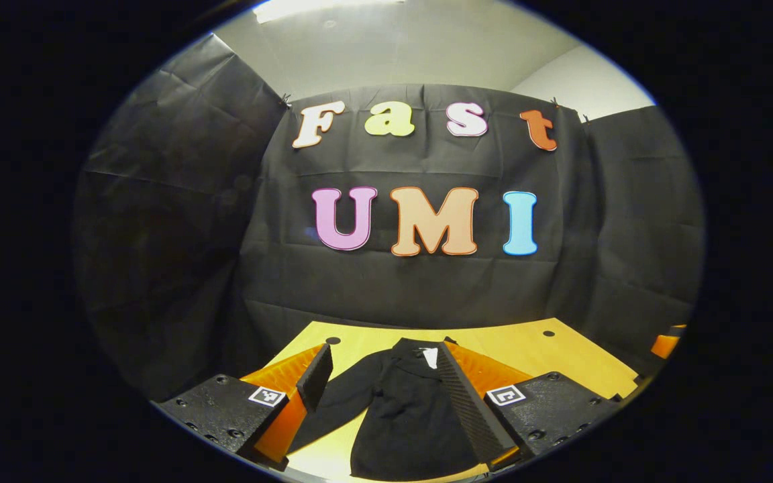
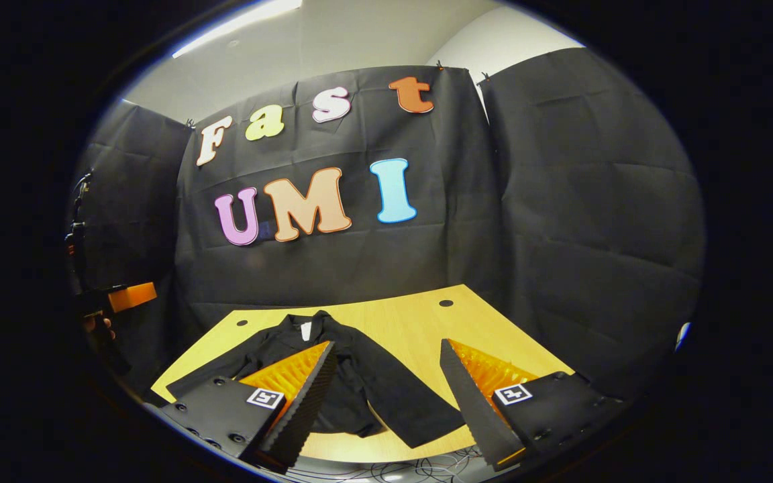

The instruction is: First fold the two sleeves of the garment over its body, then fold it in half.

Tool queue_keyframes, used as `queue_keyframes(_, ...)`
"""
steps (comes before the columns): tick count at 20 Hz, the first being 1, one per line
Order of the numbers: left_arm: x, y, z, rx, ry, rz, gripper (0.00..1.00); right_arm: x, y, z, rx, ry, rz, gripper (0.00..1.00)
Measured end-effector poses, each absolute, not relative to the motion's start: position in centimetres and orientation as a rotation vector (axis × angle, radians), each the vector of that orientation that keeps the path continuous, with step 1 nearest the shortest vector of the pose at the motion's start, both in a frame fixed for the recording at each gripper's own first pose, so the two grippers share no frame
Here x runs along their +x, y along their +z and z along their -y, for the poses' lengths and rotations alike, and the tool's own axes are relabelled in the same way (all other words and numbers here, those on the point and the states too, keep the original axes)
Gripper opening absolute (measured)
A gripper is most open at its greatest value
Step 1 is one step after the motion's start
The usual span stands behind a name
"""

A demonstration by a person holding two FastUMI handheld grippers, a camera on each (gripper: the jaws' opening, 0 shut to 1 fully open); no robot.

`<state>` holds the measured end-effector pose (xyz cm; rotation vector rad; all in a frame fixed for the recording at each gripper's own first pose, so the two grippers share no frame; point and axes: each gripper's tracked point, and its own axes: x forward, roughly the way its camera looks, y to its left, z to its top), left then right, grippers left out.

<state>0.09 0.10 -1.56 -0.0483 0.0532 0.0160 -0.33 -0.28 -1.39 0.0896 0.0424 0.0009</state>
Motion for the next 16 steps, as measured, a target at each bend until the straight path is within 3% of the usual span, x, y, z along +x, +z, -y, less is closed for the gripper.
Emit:
queue_keyframes(1,0.1,-1.4,-0.1,-0.045,0.014,-0.049,0.92,-0.5,-1.4,0.2,0.085,0.001,-0.042,0.98)
queue_keyframes(16,-2.3,-2.5,-1.9,-0.045,0.063,-0.072,0.93,-1.1,-1.6,-0.3,0.056,0.048,-0.050,0.94)
